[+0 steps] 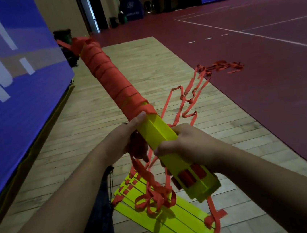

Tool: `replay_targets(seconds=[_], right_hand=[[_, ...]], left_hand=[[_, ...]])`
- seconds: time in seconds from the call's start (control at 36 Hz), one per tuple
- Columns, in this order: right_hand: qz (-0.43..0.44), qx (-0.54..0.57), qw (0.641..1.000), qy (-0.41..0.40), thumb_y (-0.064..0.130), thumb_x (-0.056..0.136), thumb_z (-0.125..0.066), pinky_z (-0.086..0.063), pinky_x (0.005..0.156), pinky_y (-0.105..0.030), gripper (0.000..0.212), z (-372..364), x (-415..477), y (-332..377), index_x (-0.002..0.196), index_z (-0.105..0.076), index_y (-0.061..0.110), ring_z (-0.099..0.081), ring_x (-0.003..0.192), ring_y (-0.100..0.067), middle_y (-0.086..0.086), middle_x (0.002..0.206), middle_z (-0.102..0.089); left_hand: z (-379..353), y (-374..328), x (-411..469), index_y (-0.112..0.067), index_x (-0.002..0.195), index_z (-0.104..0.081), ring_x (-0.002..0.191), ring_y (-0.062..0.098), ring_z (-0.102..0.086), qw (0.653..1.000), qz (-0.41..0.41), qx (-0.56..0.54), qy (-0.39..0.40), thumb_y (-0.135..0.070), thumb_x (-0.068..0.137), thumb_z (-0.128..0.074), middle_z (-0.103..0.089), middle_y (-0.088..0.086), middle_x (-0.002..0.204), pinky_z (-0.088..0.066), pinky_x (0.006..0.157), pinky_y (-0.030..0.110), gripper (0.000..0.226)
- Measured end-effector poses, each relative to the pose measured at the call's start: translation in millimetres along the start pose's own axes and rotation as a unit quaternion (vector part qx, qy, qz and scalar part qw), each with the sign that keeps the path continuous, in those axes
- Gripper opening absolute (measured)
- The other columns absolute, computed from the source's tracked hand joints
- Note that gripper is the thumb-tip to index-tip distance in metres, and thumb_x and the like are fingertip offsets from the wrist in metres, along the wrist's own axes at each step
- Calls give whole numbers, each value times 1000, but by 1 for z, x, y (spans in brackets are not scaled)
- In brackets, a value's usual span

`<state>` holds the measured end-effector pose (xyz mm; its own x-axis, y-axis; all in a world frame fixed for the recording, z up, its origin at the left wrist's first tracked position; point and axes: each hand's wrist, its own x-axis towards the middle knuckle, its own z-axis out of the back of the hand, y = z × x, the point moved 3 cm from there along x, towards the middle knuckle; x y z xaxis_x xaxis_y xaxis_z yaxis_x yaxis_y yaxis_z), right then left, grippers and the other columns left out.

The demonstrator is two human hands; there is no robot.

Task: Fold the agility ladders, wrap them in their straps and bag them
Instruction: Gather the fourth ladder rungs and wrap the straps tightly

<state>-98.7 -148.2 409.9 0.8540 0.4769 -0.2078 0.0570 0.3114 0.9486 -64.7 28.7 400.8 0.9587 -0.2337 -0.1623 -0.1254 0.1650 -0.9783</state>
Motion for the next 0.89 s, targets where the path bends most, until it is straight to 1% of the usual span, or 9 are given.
replay_targets(seconds=[0.08, 0.17, 0.28, 0.36, 0.47, 0.58, 0.67, 0.75, 0.89], right_hand=[[-3, -31, 998, -48, 18, 85, -77, -61, 62, -37, 22, 8, 2, -2, 99, -64, 8, -72, 64, -25, -11, 78, -72], [-19, -140, 984, -105, 22, 86, -74, -60, 62, -36, 24, 6, 6, -6, 99, -58, 10, -70, 66, -24, -11, 81, -68], [2, -405, 888, -216, 37, 90, -64, -53, 64, -32, 26, -6, 0, -9, 98, -47, 20, -63, 75, -19, 2, 82, -56], [51, -475, 844, -245, 39, 94, -57, -37, 55, -29, 27, -16, -1, -10, 100, -37, 20, -55, 72, -21, 4, 84, -50], [80, -373, 899, -217, 52, 90, -55, -44, 59, -33, 36, -22, 5, -14, 102, -40, 21, -56, 69, -16, 5, 82, -53], [28, -134, 985, -108, 44, 90, -67, -56, 62, -29, 44, -20, 5, -13, 118, -39, 25, -63, 70, -8, 4, 91, -58], [-25, -68, 997, -28, 47, 79, -80, -63, 80, -38, 67, -8, 4, -12, 127, -37, 28, -73, 84, -15, 3, 107, -62], [-64, 42, 997, 15, 44, 68, -88, -63, 76, -44, 83, -7, 5, -14, 132, -40, 27, -77, 84, -24, -9, 112, -68], [-37, 71, 996, 34, 32, 85, -78, -62, 69, -38, 35, -18, -1, -6, 109, -66, 9, -73, 74, -25, -11, 88, -74]], left_hand=[[-4, 4, 1, 12, 107, -59, 54, 32, -58, 997, 27, 56, 34, -88, 60, -52, -59, 28, 78, -50, 58, 36, 111], [-12, 3, 4, 3, 99, -64, 46, 23, -50, 998, 31, 55, 21, -86, 70, -56, -57, 14, 62, -45, 53, 30, 94], [-30, 10, 10, -12, 72, -62, 47, 17, -47, 997, 58, 21, -44, -76, 65, -69, -51, 2, 56, -42, 56, 28, 64], [-33, 14, 11, -15, 66, -62, 51, 15, -48, 992, 62, -51, -94, -63, 62, -77, -51, 1, 58, -41, 59, 28, 49], [-22, 11, 9, -20, 57, -61, 51, 15, -47, 988, 15, -79, -130, -57, 66, -74, -49, 3, 58, -38, 52, 25, 40], [-11, 1, 2, -21, 71, -72, 74, 28, -57, 990, -50, -85, -99, -47, 65, -74, -60, 7, 73, -44, 74, 37, 26], [-5, -6, -1, -26, 77, -76, 81, 31, -60, 993, -81, -86, -31, -46, 62, -74, -63, 9, 80, -44, 82, 46, 25], [-3, -7, -2, -24, 81, -77, 88, 36, -61, 991, -88, -103, -5, -44, 64, -73, -65, 11, 84, -44, 89, 56, 27], [0, -7, 0, -23, 77, -77, 78, 23, -67, 987, -107, -123, -8, -44, 63, -71, -67, 3, 77, -52, 80, 39, 26]])
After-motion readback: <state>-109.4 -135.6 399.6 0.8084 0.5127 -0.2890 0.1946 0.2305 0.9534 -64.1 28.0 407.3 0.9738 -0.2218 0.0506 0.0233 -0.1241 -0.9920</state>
